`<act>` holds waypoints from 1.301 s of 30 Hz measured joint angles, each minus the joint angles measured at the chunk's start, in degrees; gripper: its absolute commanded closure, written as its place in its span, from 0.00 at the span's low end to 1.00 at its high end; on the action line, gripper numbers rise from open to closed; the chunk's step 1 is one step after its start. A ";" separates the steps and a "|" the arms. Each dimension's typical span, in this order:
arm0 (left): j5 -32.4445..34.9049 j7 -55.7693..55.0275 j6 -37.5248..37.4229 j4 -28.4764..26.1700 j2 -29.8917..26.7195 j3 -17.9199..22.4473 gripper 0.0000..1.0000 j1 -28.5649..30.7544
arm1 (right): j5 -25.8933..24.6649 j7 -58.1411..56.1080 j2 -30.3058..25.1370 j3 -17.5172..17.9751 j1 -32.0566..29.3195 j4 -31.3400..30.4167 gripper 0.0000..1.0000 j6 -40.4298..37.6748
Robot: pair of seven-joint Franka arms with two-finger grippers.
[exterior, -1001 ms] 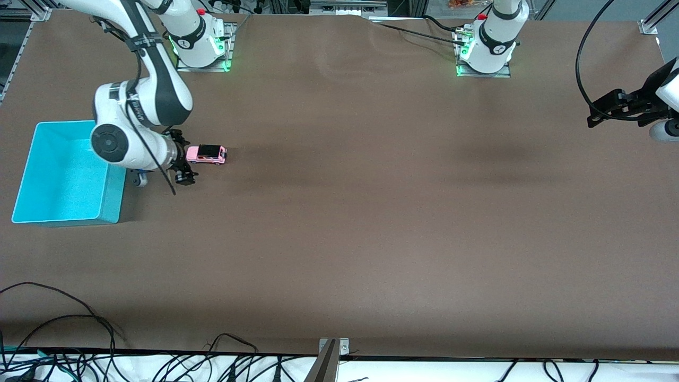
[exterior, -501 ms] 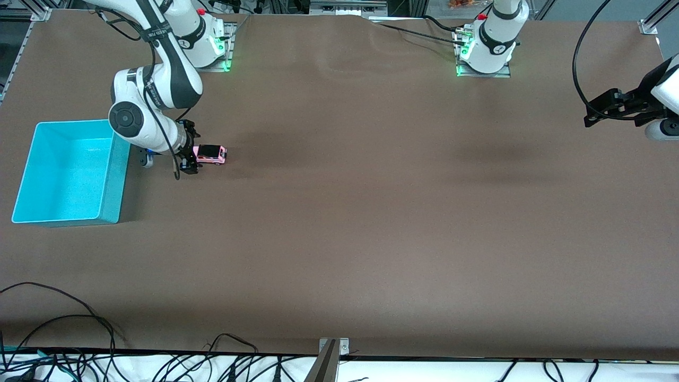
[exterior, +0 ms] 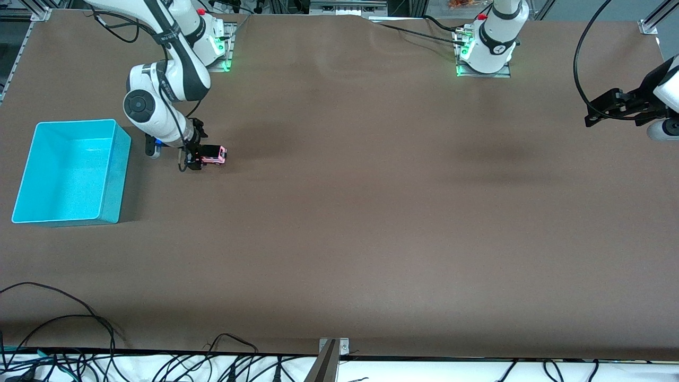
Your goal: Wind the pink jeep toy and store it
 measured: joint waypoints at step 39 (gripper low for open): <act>-1.56 -0.05 -0.28 0.00 0.00 0.52 0.00 1.59 | -0.02 2.09 1.08 -0.45 1.87 15.36 0.80 -15.68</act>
